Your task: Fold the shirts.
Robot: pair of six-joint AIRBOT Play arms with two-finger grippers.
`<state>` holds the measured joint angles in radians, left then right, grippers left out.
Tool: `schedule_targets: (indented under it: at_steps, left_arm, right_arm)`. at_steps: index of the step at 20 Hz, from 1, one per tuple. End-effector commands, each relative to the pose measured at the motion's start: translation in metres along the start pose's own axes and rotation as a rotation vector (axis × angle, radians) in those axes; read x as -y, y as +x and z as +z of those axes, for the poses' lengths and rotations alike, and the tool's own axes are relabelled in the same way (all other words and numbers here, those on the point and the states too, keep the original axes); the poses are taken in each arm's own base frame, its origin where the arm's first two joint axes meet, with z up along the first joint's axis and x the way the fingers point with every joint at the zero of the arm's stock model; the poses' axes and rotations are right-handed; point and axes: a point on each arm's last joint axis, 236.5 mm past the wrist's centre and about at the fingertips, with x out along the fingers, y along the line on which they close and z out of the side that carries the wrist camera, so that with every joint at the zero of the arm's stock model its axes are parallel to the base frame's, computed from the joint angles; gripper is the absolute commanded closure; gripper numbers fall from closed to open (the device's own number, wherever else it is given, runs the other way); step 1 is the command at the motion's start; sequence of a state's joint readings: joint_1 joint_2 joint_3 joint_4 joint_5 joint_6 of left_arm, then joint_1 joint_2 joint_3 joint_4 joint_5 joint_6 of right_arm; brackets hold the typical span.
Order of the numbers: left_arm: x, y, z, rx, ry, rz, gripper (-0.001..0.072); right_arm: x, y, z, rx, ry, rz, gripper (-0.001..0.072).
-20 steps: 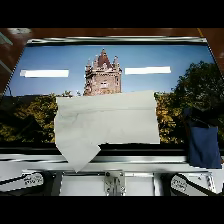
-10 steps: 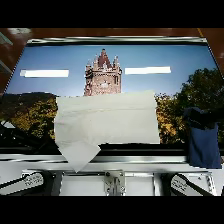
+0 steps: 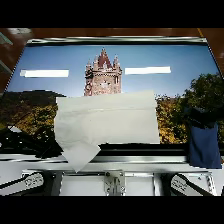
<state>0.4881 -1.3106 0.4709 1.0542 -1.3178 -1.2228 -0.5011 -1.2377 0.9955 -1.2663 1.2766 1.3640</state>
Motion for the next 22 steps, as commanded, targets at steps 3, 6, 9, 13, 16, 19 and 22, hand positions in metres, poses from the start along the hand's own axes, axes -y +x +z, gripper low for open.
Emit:
schedule_targets:
  at_steps: [3,6,9,13,16,19,22]
  left_arm:
    - [0.005,0.008,0.017,0.072,-0.010,0.012,0.0362]
    - [0.008,0.013,0.022,0.085,0.001,0.039,0.0569]
    - [0.012,0.016,0.014,0.050,0.036,0.043,0.0678]
    - [0.014,0.014,0.006,0.021,0.076,0.039,0.0678]
    - [0.018,0.009,0.005,0.040,0.094,0.042,0.0678]
    - [0.017,0.003,0.006,0.064,0.118,0.064,0.0678]
    - [0.020,-0.001,0.006,0.072,0.129,0.063,0.0678]
  right_arm:
    - [0.001,0.004,-0.002,-0.017,0.028,0.004,0.0173]
    - [-0.002,0.012,-0.019,-0.091,0.040,0.023,0.0173]
    - [-0.002,0.035,-0.064,-0.226,0.051,0.050,0.0172]
    - [-0.031,0.067,-0.122,-0.352,0.051,0.220,0.0170]
    - [-0.032,0.080,-0.141,-0.378,0.078,0.235,0.0117]
    - [-0.040,0.088,-0.145,-0.363,0.114,0.269,0.0108]
    - [-0.041,0.095,-0.131,-0.295,0.147,0.272,0.0109]
